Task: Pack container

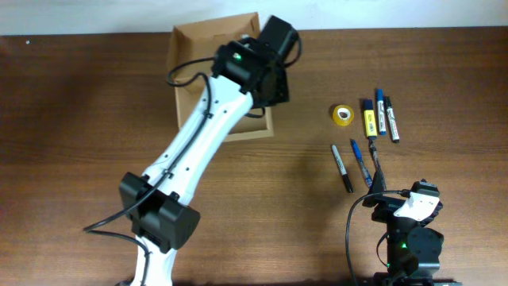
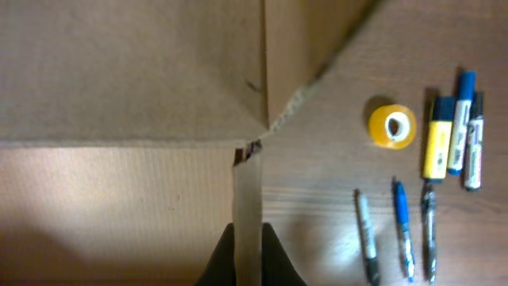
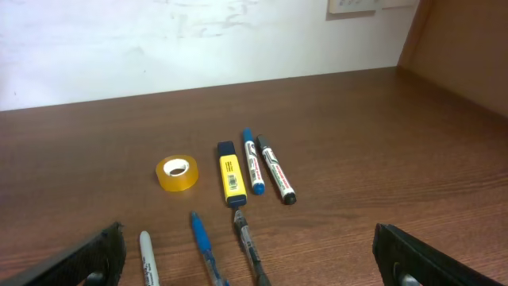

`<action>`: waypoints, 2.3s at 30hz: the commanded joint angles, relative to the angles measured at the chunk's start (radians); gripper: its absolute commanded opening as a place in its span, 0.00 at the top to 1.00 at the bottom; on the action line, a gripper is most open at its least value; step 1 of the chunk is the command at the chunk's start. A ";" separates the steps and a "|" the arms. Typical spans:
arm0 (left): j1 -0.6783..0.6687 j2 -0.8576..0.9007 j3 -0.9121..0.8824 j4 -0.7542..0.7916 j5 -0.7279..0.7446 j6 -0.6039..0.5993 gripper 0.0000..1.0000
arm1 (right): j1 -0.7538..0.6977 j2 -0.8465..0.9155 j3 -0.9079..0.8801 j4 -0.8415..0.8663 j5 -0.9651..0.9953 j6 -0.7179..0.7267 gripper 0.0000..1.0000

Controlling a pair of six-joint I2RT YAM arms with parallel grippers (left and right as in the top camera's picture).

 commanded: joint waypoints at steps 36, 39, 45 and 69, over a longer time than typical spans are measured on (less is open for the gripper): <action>-0.070 0.321 0.140 0.077 -0.017 -0.024 0.27 | -0.008 -0.009 -0.007 -0.002 0.012 -0.007 0.01; -0.070 0.321 0.254 -0.011 -0.063 0.029 0.27 | -0.008 -0.009 -0.007 -0.001 0.012 -0.007 0.01; -0.063 0.321 0.516 -0.194 -0.159 0.115 0.25 | -0.008 -0.009 -0.007 -0.001 0.012 -0.007 0.01; 0.589 0.137 0.877 -0.406 -0.213 0.380 0.13 | -0.006 -0.009 0.000 0.063 -0.173 0.034 0.01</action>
